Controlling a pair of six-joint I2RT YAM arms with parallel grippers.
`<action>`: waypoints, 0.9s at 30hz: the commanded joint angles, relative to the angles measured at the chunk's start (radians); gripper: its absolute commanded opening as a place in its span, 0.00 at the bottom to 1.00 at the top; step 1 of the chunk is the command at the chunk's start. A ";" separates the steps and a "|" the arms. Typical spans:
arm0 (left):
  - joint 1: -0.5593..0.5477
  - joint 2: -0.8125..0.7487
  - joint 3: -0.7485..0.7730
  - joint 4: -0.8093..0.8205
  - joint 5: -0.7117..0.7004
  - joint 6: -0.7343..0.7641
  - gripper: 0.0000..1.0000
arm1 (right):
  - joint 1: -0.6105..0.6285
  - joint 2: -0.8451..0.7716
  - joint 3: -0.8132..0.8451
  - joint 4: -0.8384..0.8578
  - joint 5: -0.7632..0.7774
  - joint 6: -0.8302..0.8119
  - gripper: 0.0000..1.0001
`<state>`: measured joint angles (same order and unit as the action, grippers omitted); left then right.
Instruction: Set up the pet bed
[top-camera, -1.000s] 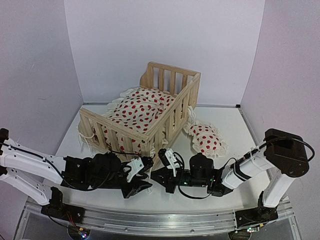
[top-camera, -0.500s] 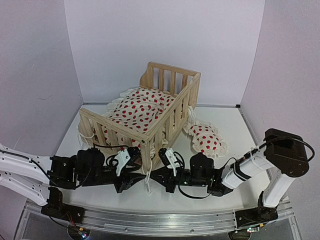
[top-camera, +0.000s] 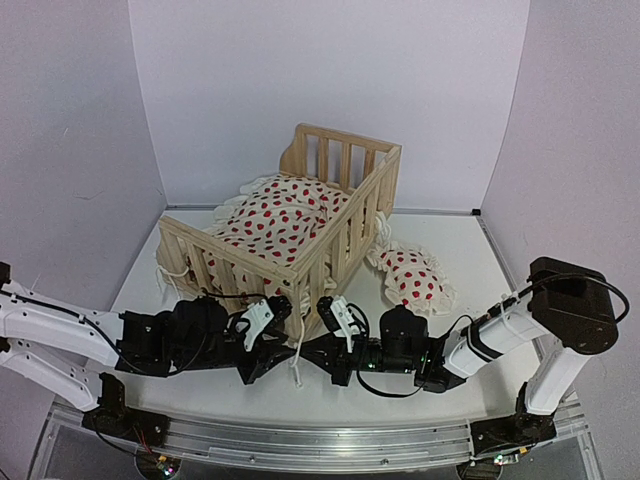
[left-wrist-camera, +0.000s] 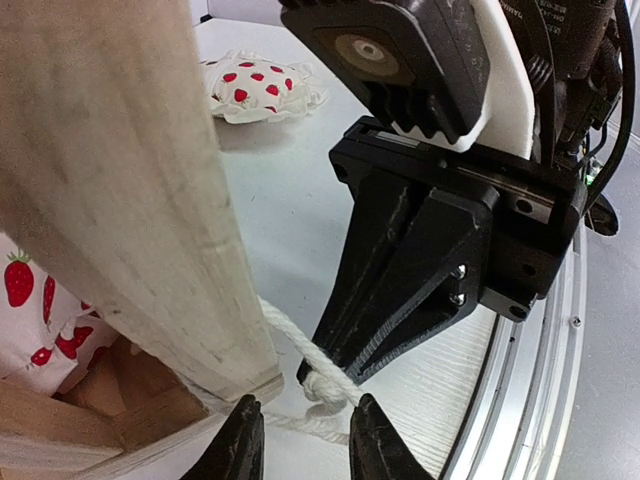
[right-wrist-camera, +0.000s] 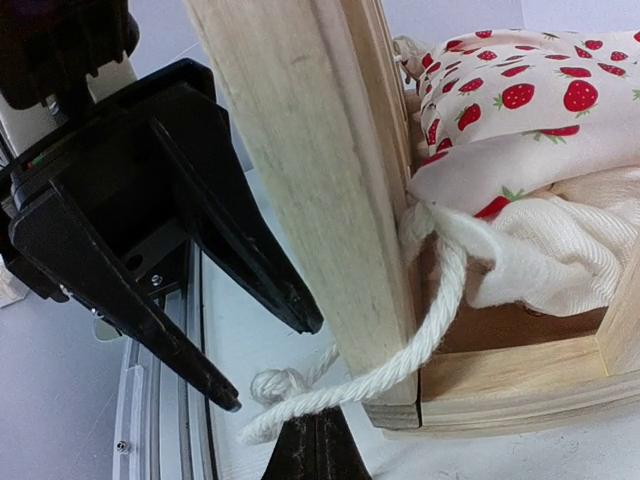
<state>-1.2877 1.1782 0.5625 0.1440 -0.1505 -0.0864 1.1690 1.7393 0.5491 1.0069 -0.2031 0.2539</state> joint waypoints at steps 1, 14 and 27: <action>0.011 0.026 0.046 0.077 0.040 -0.006 0.30 | -0.002 -0.026 0.023 0.046 -0.015 -0.011 0.00; 0.027 0.070 0.088 0.089 0.057 0.008 0.27 | -0.002 -0.026 0.023 0.045 -0.038 -0.016 0.00; 0.028 0.061 0.084 0.086 0.060 0.022 0.00 | -0.002 -0.088 -0.056 -0.008 0.082 0.006 0.08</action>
<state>-1.2667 1.2671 0.6209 0.1841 -0.0814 -0.0605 1.1622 1.7298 0.5377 0.9859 -0.2089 0.2546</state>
